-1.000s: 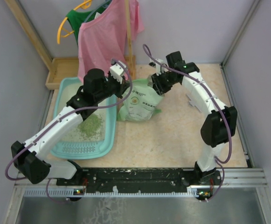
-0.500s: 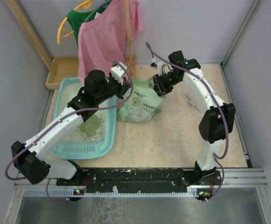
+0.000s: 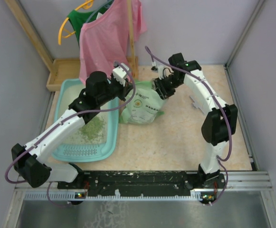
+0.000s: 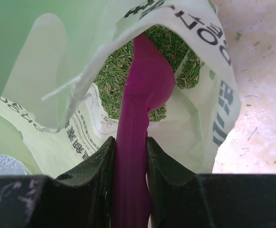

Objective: Fill the litter box with clean litter
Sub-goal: 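Scoop the cat litter from the cat litter bag.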

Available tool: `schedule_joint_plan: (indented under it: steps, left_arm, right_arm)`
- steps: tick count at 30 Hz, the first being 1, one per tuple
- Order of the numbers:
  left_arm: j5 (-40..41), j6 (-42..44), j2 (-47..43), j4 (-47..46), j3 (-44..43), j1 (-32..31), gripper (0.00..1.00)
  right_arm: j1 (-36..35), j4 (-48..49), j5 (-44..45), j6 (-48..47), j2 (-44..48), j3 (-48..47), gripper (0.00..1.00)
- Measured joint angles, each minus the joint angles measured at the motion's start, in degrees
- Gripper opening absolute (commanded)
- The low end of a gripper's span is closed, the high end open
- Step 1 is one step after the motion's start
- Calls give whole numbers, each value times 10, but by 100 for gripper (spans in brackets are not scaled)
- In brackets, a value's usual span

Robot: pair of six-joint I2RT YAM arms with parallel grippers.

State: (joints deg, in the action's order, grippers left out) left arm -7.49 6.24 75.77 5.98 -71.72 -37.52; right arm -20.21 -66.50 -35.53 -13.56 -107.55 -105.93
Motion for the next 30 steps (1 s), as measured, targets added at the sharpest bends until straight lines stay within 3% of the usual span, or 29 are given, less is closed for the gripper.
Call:
schedule_joint_plan:
  steps: [30]
  left_arm:
    - [0, -1, 1, -8, 3, -1, 0]
  right_arm:
    - [-3, 38, -45, 0, -7, 24, 0]
